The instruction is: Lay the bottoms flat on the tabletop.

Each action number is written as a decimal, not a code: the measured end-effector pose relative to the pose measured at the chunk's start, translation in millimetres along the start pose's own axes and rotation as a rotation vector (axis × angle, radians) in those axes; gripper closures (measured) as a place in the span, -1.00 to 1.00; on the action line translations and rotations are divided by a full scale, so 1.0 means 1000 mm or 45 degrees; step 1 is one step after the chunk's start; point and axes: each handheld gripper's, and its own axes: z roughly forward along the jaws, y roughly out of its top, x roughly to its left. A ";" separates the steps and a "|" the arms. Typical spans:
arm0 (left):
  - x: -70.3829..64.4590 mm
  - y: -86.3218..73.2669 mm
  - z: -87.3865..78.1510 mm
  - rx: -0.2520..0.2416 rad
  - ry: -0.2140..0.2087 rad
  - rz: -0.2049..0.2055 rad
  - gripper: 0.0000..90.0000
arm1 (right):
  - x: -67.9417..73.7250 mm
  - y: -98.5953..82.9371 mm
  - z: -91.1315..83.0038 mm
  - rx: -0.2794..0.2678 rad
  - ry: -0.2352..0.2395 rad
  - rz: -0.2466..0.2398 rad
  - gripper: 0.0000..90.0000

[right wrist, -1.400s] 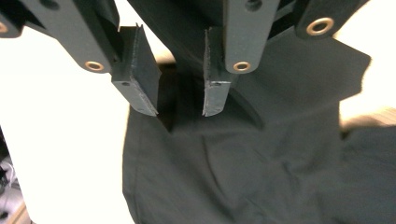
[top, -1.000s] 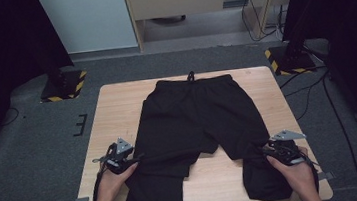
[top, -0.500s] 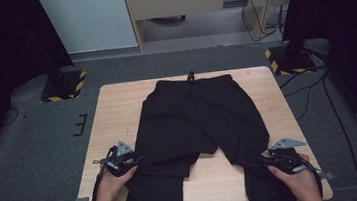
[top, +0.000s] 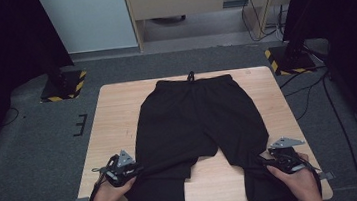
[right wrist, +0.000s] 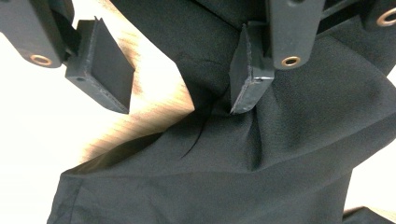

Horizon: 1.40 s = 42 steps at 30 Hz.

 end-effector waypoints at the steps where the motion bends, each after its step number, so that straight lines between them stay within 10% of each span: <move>1: 0.000 0.000 0.000 0.000 0.000 0.000 0.54 | 0.000 0.000 0.000 0.000 0.000 0.000 -0.12; 11: 0.004 0.013 0.009 -0.076 0.049 -0.013 0.14 | -0.005 0.005 -0.014 -0.109 0.003 0.018 0.25; 25: 0.005 0.009 0.012 -0.046 0.010 -0.029 0.16 | -0.002 -0.002 -0.008 0.025 0.057 -0.018 0.52; 35: 0.006 0.010 0.012 -0.044 0.054 -0.009 0.07 | -0.004 0.010 -0.012 -0.163 0.141 0.066 0.04; 37: 0.006 0.010 0.012 -0.047 0.057 -0.010 0.06 | -0.004 0.015 -0.006 -0.165 0.175 0.088 0.14; 39: 0.006 0.010 0.011 -0.050 0.063 -0.009 0.06 | -0.002 0.024 -0.002 -0.174 0.167 0.035 0.78; 42: 0.007 0.009 0.010 -0.049 0.071 -0.011 0.05 | -0.003 0.036 -0.006 -0.204 0.146 -0.016 0.98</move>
